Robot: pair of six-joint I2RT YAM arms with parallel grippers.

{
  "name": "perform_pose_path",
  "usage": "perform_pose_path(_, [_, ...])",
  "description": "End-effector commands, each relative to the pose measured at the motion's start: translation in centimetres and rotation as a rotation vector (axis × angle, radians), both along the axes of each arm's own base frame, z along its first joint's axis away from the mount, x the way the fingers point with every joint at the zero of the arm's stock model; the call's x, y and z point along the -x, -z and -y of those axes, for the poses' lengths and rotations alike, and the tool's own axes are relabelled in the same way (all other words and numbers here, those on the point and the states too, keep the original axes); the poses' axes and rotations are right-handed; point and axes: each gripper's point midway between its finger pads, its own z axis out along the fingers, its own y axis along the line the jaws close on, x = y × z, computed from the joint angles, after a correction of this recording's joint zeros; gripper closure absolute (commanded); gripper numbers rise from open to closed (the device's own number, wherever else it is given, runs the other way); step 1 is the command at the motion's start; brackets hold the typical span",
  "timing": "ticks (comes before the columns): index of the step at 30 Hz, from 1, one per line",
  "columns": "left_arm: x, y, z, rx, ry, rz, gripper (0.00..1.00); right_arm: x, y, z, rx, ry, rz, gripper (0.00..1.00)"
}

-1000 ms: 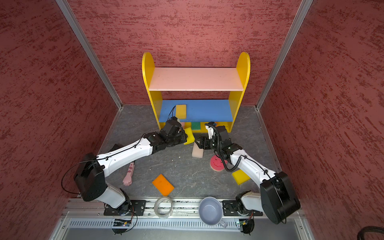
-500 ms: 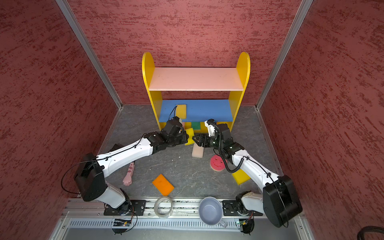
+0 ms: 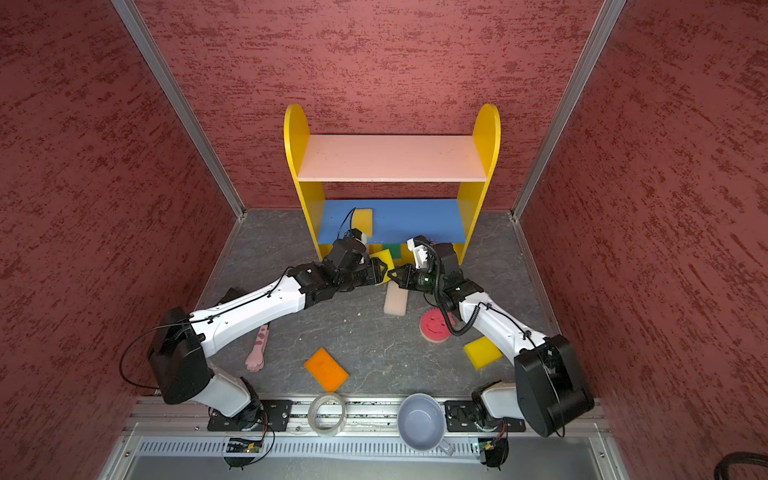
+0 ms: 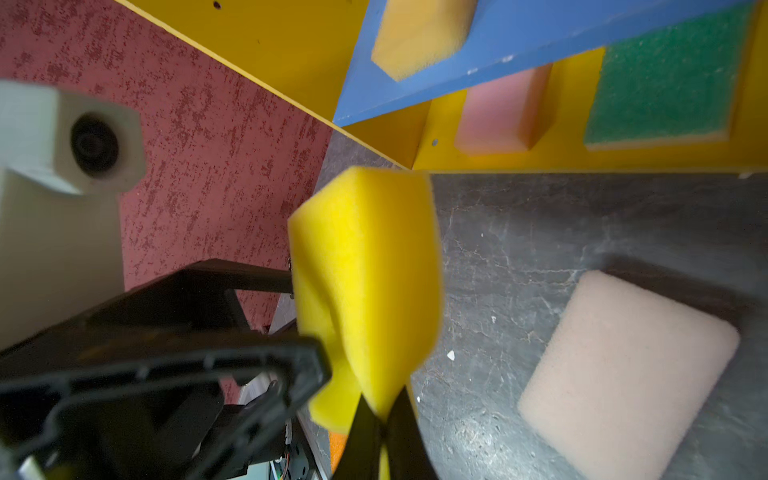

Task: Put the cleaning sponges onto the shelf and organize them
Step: 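Grasp the firm yellow sponge with the right gripper while the left releases it, then raise the firm yellow sponge onto the blue board with the right gripper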

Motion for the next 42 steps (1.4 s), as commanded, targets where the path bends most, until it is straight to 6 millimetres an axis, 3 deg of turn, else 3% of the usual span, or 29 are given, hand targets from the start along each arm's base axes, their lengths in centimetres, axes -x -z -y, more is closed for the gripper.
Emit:
perform_pose_path(1, [-0.3,-5.6,-0.7,0.043,-0.032,0.156,0.23,-1.8,-3.3,0.7,-0.017,0.040,0.075,0.99])
perform_pose_path(9, [1.2,-8.8,-5.4,0.027,-0.136,0.264,0.16,-7.4,-4.5,4.6,0.121,0.216,0.072,0.98])
perform_pose_path(16, [3.1,-9.6,-9.8,0.022,-0.220,0.313,0.18,-12.6,-4.3,4.5,0.142,0.270,0.031,0.97])
perform_pose_path(22, [3.8,-8.0,-12.2,0.002,-0.289,0.314,0.16,-15.6,-4.1,4.3,0.135,0.314,0.018,0.95])
perform_pose_path(27, [3.9,-7.4,-12.7,-0.026,-0.297,0.308,0.09,-16.9,-2.6,4.3,0.154,0.334,-0.023,0.93])
perform_pose_path(28, [3.9,-7.3,-12.8,-0.035,-0.301,0.311,0.00,-17.0,-2.3,4.2,0.152,0.333,-0.032,0.90])
perform_pose_path(32, [3.8,-7.0,-13.5,-0.062,-0.319,0.311,0.01,-17.1,-0.9,3.9,0.143,0.330,-0.077,0.90])
perform_pose_path(42, [3.7,-6.4,-13.8,-0.050,-0.315,0.295,0.01,-17.6,0.2,3.9,0.125,0.348,-0.113,0.87])
